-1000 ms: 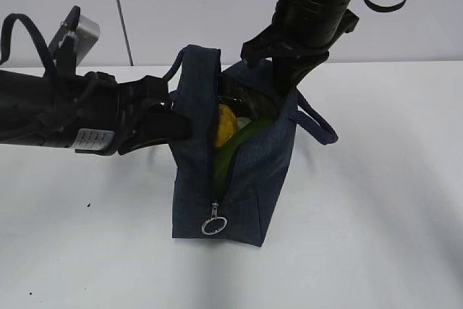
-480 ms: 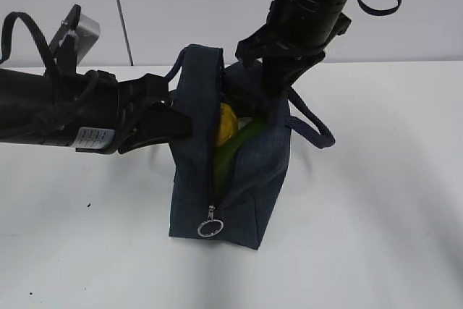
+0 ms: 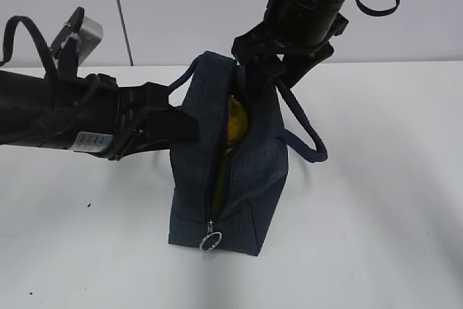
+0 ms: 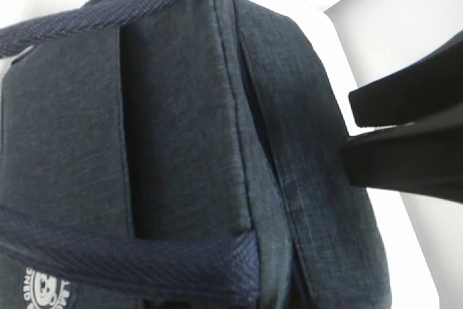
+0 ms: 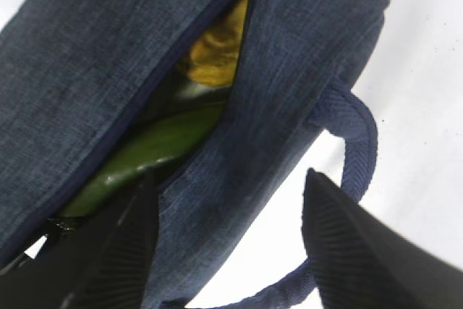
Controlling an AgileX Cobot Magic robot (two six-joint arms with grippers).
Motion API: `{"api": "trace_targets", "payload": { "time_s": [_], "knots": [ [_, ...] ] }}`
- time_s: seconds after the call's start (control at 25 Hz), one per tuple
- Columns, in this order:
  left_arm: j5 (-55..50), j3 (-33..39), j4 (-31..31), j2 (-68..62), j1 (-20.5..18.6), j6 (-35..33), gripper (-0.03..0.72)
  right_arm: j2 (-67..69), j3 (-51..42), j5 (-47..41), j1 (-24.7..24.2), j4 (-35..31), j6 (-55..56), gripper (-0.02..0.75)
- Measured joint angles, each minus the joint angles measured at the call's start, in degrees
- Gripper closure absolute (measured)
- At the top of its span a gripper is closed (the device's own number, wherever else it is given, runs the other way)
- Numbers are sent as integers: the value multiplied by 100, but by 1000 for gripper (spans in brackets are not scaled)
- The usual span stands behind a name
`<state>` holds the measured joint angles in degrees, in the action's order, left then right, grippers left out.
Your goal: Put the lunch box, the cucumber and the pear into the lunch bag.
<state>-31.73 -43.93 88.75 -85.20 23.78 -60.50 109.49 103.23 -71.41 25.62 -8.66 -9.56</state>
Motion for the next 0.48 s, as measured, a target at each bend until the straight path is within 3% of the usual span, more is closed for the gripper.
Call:
{"api": "trace_targets", "payload": {
  "time_s": [0.32,0.48],
  "knots": [
    [-45,0,-27,0,0,0,414,-120,0,0,0,-27,0,247],
    [-80,0,-27,0,0,0,469,-521,0,0,0,207,11,247]
  ]
}}
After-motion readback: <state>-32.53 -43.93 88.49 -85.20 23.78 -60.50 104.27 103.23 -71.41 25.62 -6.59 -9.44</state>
